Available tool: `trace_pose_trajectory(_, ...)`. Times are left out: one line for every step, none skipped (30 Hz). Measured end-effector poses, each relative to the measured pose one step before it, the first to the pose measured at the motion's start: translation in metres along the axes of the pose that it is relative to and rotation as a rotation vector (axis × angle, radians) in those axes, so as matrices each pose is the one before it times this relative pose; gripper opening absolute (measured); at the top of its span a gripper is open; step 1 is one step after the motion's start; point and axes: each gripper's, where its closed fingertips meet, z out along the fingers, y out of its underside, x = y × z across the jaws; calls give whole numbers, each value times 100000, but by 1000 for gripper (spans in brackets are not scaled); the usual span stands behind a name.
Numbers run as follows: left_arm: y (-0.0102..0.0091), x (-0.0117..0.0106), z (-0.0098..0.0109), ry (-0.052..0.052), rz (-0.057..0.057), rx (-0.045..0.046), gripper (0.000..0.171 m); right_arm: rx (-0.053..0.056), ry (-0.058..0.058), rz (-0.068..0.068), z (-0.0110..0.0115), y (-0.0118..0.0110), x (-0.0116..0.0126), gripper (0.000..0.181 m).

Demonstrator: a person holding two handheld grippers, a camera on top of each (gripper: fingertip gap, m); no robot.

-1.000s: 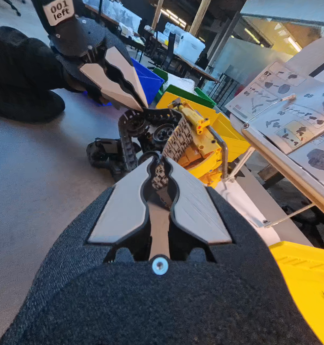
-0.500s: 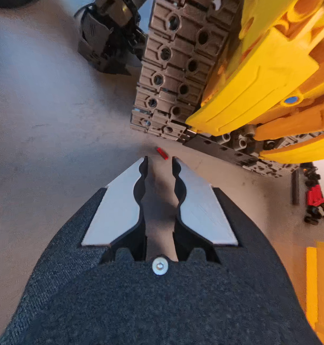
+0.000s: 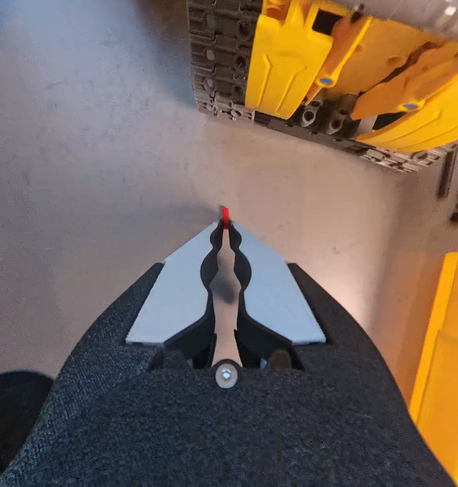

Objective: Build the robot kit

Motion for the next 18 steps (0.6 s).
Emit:
trace_pose_trajectory(-110,451,242,2406,-20,-459,5,2600,1228,2539,-89,98,50,4)
trace_pose_trajectory(-105,371,255,2082,108,-399,5,2841,1490,1490,27,-135,26,4)
trace_pose_trajectory(-79,261,191,1712,363,-442,5,1318,2814,-175,-34,-74,208,8)
trace_pose_trajectory(-40,3,101,377,540,-516,6,113,3373,-1522,-155,-102,300,16)
trace_pose_trajectory(12,-373,-75,-1689,240,-681,13,1190,1071,-991,-281,-440,-63,18)
trace_pose_trajectory(14,-556,-294,-2372,-312,-579,26,3218,-273,-395,-504,-956,-293,20)
trace_pose_trajectory(-99,-449,-538,-1342,-1379,361,34,3940,642,-394,-575,-1113,-100,20)
trace_pose_trajectory(-303,-361,-782,-525,-3127,1416,36,3300,1396,-715,-554,-1087,-139,20)
trace_pose_trajectory(-340,-267,-954,51,-4348,1220,42,2527,1382,-1162,-427,-875,-40,20)
trace_pose_trajectory(-259,-45,-1035,797,-4558,267,50,1849,855,-1488,-265,-648,-45,21)
trace_pose_trajectory(-48,39,-969,224,-4358,-814,60,1484,442,-1799,-58,-464,-283,22)
trace_pose_trajectory(246,134,-752,-557,-3693,-2035,70,1719,349,-1493,124,-483,-436,23)
trace_pose_trajectory(475,425,-406,-345,-2547,-2553,81,2014,-500,-845,281,-435,-538,24)
trace_pose_trajectory(594,518,19,-1155,-1917,-2537,91,2040,-1498,-165,398,-369,-700,25)
trace_pose_trajectory(736,589,433,-1492,-1197,-3091,99,1701,-2167,-28,504,-306,-703,25)
trace_pose_trajectory(859,620,747,-1258,65,-3803,105,1680,-2822,1,583,-338,-755,25)
trace_pose_trajectory(883,212,875,-2728,1309,-4027,109,1149,-3855,118,624,-246,-813,25)
trace_pose_trajectory(932,-197,824,-3676,2716,-4332,108,650,-2905,-73,628,-289,-713,25)
